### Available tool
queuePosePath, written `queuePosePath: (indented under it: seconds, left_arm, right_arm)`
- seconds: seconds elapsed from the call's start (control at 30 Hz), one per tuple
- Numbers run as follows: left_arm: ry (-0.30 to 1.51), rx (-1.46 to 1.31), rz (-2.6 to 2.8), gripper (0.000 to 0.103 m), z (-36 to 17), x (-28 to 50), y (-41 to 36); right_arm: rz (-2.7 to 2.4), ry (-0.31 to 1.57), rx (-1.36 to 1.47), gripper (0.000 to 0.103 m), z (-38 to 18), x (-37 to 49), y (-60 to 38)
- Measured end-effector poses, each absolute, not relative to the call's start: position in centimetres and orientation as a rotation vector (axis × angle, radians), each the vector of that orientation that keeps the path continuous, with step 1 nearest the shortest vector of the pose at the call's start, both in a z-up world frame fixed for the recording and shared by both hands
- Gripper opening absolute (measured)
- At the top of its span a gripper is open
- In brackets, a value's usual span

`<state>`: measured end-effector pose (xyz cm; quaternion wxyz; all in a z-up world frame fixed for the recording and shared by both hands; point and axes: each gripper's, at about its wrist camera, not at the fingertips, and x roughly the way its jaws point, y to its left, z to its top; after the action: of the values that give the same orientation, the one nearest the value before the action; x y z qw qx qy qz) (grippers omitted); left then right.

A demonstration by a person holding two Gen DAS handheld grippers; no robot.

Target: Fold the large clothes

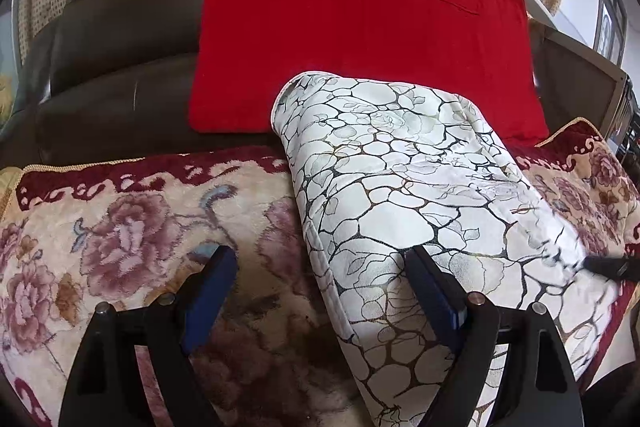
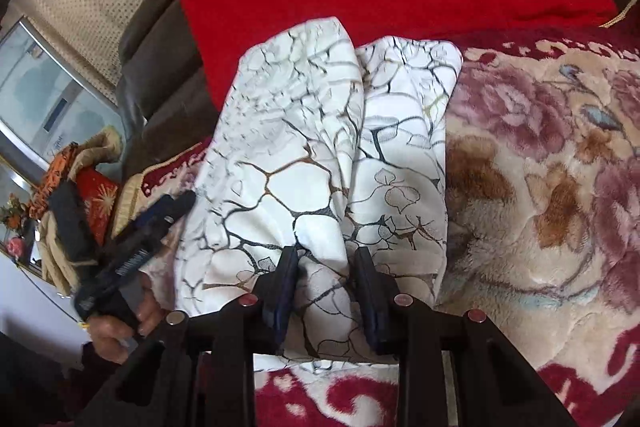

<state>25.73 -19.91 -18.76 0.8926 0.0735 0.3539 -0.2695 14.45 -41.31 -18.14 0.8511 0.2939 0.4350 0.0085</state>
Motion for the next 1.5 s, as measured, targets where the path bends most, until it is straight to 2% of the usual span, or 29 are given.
queuePosePath:
  seconds: [0.13,0.27,0.37,0.5,0.57,0.77,0.97,1.1,1.27,1.5]
  left_arm:
    - [0.732,0.162,-0.566,0.087,-18.7,25.6,-20.0]
    - [0.729,0.167,-0.567,0.087,-18.6,25.5,-20.0]
    - [0.726,0.171,-0.572,0.087,-18.7,25.4,-20.0]
    - [0.739,0.156,-0.580,0.088,-18.6,25.8,-19.8]
    - [0.745,0.142,-0.568,0.088,-18.5,26.3,-19.4]
    - [0.780,-0.008,-0.520,0.088,-18.3,28.5,-16.7]
    - [0.801,0.061,-0.536,0.088,-19.4,28.5,-18.5]
    - [0.751,0.129,-0.518,0.088,-19.3,27.8,-19.6]
    - [0.752,0.136,-0.524,0.088,-19.4,28.0,-19.8]
    - [0.754,0.139,-0.514,0.088,-19.3,28.0,-19.7]
  right_arm:
    - [0.030,0.818,0.562,0.035,-13.9,14.6,-41.2]
    - [0.001,0.778,0.520,0.034,-12.1,17.0,-41.0]
    - [0.003,0.823,0.551,0.034,-13.4,19.6,-41.1]
    - [-0.056,0.954,0.589,0.034,-19.5,21.3,-41.8]
    - [-0.047,0.952,0.663,0.034,-21.1,21.2,-42.6]
    - [-0.025,0.866,0.656,0.034,-17.7,20.9,-42.7]
    - [-0.060,0.792,0.545,0.034,-14.7,22.7,-41.6]
    - [-0.084,0.837,0.561,0.034,-16.3,25.3,-42.3]
    - [-0.123,0.946,0.646,0.034,-22.1,27.4,-44.1]
    - [-0.105,0.862,0.592,0.035,-17.6,24.0,-42.7]
